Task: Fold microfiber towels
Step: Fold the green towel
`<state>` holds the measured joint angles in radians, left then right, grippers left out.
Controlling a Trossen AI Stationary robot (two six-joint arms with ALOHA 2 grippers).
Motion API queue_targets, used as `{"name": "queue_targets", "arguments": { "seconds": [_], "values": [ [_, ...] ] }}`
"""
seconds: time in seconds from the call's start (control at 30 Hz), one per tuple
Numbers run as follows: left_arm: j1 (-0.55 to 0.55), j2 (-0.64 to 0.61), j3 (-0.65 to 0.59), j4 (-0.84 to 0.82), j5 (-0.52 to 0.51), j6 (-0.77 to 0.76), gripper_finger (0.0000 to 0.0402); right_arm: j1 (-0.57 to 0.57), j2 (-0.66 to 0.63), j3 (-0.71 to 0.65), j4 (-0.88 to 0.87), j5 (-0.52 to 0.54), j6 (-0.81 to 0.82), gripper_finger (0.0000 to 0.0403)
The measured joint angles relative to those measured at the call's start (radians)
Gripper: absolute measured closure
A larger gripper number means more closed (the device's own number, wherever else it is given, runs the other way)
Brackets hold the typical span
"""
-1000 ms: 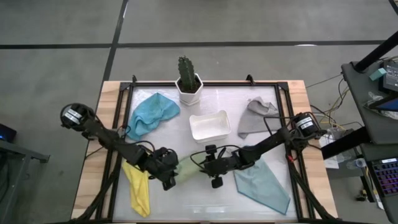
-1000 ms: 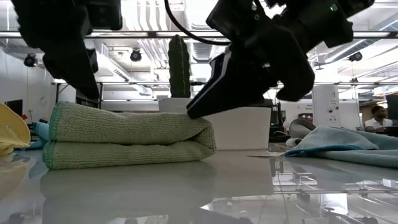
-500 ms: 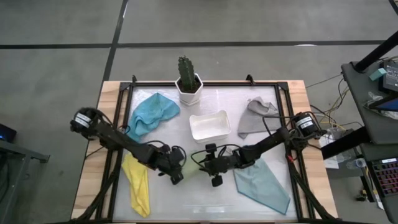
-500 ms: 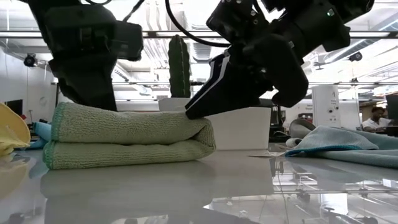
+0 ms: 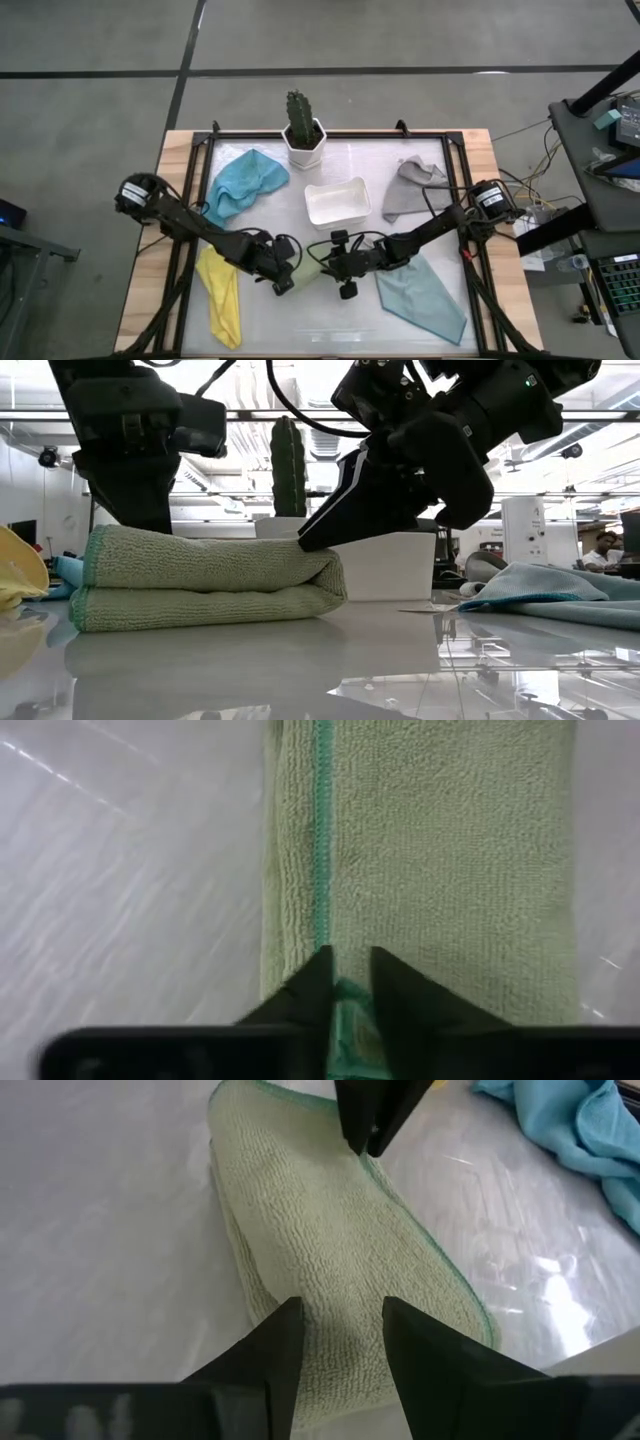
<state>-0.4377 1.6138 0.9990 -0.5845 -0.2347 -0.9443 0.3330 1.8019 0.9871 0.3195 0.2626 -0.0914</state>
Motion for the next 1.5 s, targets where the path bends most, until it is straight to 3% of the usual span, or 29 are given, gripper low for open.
{"name": "queue_targets", "arguments": {
  "seconds": [0.2, 0.43, 1.17, 1.3, 1.5],
  "values": [
    [-0.001, -0.019, 0.020, -0.022, -0.003, 0.033, 0.0399, 0.000, 0.000, 0.000, -0.002, -0.004, 0.015, 0.0271],
    [-0.001, -0.044, 0.053, -0.171, -0.042, 0.034, 0.0401, 0.000, 0.000, 0.000, -0.004, -0.008, 0.046, 0.0271],
    [-0.011, -0.017, 0.021, -0.142, -0.007, -0.071, 0.0401, 0.000, -0.043, -0.002, -0.085, -0.027, 0.074, 0.0271],
    [-0.011, -0.017, 0.021, -0.147, 0.005, -0.072, 0.0382, 0.000, -0.090, -0.002, -0.113, -0.026, 0.069, 0.0271],
    [-0.010, -0.015, 0.020, -0.219, 0.021, -0.098, 0.0319, -0.006, -0.093, 0.001, -0.070, -0.026, 0.050, 0.0271]
  ]
}}
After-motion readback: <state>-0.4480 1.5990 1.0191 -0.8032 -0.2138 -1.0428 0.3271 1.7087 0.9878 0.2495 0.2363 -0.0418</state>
